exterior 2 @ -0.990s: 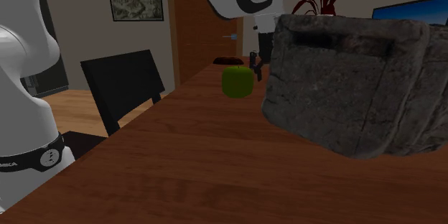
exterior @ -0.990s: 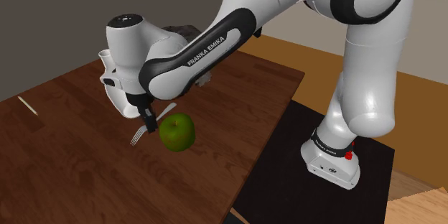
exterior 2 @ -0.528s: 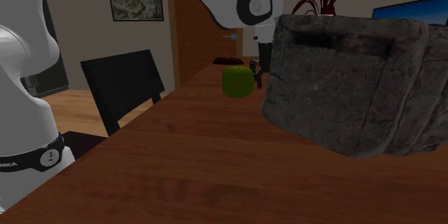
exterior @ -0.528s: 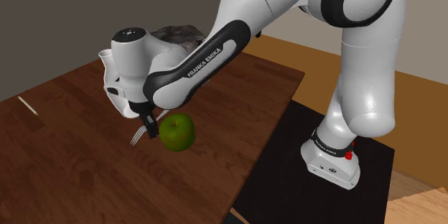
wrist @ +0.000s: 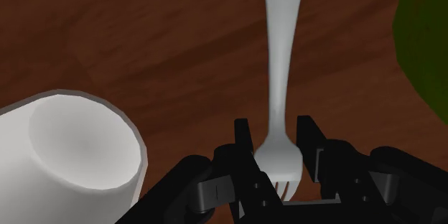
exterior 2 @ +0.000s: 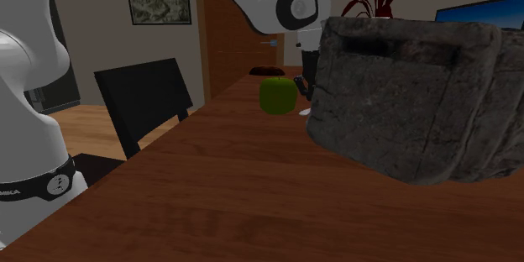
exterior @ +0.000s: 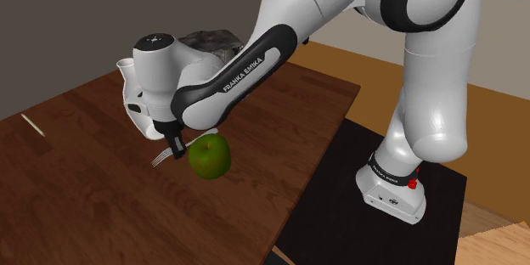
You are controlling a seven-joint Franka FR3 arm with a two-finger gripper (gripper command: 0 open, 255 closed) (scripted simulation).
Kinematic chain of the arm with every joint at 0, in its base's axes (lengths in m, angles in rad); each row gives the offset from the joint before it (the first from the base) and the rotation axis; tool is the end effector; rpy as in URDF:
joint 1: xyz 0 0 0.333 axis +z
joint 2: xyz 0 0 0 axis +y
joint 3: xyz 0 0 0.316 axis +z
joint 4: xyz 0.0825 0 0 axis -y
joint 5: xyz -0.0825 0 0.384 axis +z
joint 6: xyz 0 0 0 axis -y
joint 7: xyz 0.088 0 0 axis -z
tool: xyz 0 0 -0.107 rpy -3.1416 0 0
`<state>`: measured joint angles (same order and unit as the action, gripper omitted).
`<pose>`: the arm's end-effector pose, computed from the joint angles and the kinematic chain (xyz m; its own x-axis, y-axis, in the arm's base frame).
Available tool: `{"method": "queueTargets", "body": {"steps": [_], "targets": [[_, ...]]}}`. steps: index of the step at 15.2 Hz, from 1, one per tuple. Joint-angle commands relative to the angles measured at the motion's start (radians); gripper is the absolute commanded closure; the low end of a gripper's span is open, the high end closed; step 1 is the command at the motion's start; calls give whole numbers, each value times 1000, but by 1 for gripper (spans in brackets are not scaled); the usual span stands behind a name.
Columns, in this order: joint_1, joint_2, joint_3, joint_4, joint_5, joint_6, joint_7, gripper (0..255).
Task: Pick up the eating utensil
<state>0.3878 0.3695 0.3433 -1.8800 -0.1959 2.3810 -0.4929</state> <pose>0.4897 0.4169 0.3391 0.2358 0.9642 0.1215 0.9631 -0.2485 0.1033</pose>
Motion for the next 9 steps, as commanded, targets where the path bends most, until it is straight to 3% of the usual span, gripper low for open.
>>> {"method": "queueTargets", "body": {"steps": [1,9], "targets": [[0,3,0,-3,1,-2,0,255],[-8,-42,13,35,28,-81,-20,255]]}}
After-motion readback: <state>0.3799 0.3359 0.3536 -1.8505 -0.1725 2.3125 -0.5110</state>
